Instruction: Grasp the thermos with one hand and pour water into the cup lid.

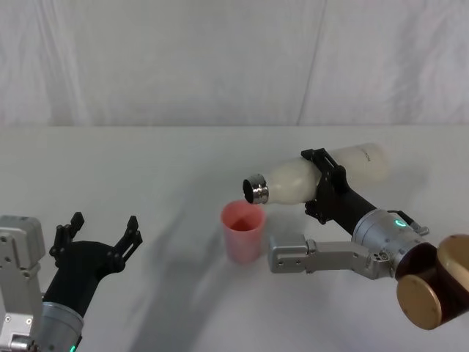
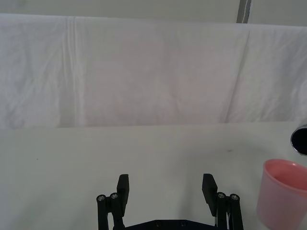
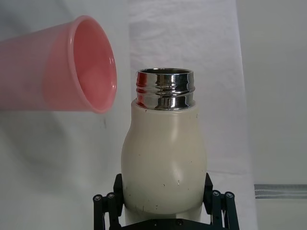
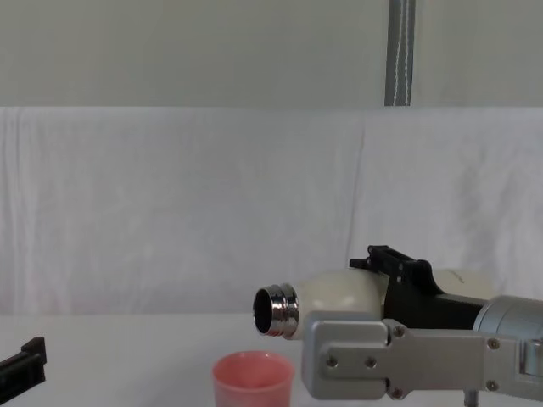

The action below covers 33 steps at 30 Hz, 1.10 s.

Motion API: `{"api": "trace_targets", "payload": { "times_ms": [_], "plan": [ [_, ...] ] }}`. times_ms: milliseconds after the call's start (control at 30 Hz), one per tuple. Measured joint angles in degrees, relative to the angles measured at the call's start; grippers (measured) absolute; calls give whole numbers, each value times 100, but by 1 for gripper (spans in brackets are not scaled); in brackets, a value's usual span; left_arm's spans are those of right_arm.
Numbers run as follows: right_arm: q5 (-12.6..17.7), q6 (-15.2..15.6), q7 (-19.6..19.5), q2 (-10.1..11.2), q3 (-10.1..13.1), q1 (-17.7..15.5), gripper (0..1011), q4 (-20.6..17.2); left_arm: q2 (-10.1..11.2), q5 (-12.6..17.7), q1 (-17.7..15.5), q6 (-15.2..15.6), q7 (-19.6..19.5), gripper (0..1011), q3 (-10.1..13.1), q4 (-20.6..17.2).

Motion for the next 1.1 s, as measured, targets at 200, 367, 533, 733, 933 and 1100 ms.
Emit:
{"api": "trace_targets", "payload": {
  "times_ms": [200,367,533,733,933,1100],
  "plan": [
    [-46,34,25,19,-29,6,951,-30,0,0,0,0,0,1001,0,0],
    [-62,37,32,24,-44,8,951,-46,0,0,0,0,0,1001,0,0],
    [-71,37,39,28,-57,11,951,-73,0,0,0,0,0,1001,0,0],
    [-71,42,39,34,-58,10,951,-90,0,0,0,0,0,1001,0,0],
    [-72,54,45,42,-55,8,951,-109,0,0,0,0,0,1001,0,0],
    [-87,64,56,57,-54,11,951,-131,0,0,0,0,0,1001,0,0]
  ]
}}
